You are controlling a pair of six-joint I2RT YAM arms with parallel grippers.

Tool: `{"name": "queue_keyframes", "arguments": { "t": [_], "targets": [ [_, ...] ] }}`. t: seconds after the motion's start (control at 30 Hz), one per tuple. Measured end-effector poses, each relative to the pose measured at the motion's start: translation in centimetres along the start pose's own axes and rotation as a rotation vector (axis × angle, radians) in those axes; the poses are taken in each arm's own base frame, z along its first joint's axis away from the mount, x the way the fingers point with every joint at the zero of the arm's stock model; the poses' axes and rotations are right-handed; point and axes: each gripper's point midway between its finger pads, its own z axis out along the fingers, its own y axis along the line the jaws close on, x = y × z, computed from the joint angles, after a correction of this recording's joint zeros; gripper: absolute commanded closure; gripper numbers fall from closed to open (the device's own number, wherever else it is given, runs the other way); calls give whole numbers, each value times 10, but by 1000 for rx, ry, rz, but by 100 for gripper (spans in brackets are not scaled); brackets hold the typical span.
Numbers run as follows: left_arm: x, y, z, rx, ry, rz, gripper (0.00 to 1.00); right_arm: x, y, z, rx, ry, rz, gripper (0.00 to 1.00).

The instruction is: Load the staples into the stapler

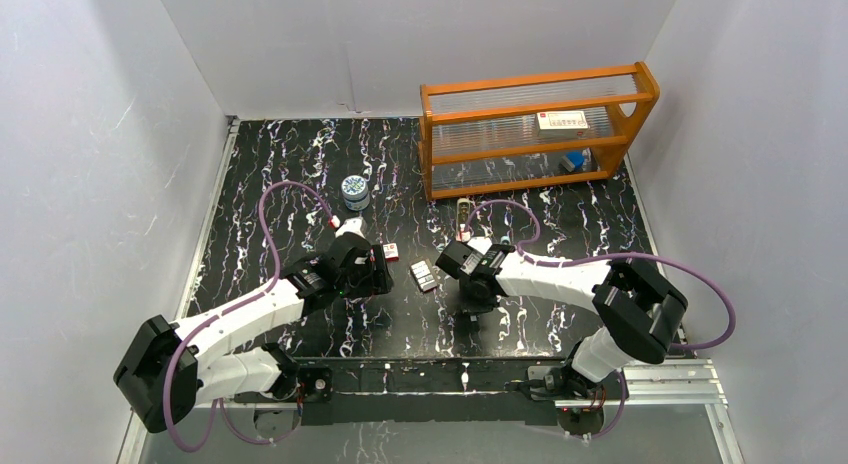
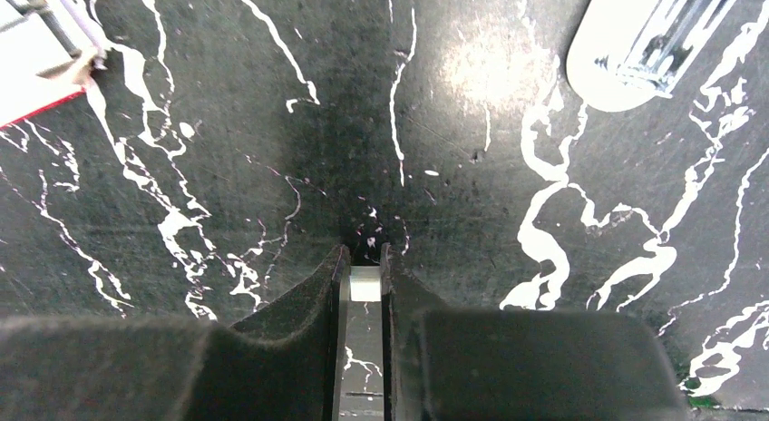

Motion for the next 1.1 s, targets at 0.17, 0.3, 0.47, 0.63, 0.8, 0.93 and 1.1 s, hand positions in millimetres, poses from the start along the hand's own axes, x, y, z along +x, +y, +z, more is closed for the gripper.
{"name": "queue_keyframes", "arguments": {
  "t": [0.17,0.3,0.47,0.63,0.8,0.93,1.1],
  "targets": [
    [0,0,0,0,0,0,37,-7,5,1,-15,-29,4,66],
    [0,0,0,0,0,0,36,-7,5,1,-19,-31,3,54],
    [0,0,0,0,0,0,37,-7,4,1,-18,-28,-3,53],
    [0,0,0,0,-1,0,37,-5,4,1,-22,-21,-14,59],
    [0,0,0,1,-2,0,37,-3,5,1,-23,-4,-33,70],
    [0,0,0,1,-2,-1,37,-4,6,1,-7,15,-47,75],
    [-1,0,0,2,-3,-1,37,-3,6,1,1,21,-48,76]
  ]
}}
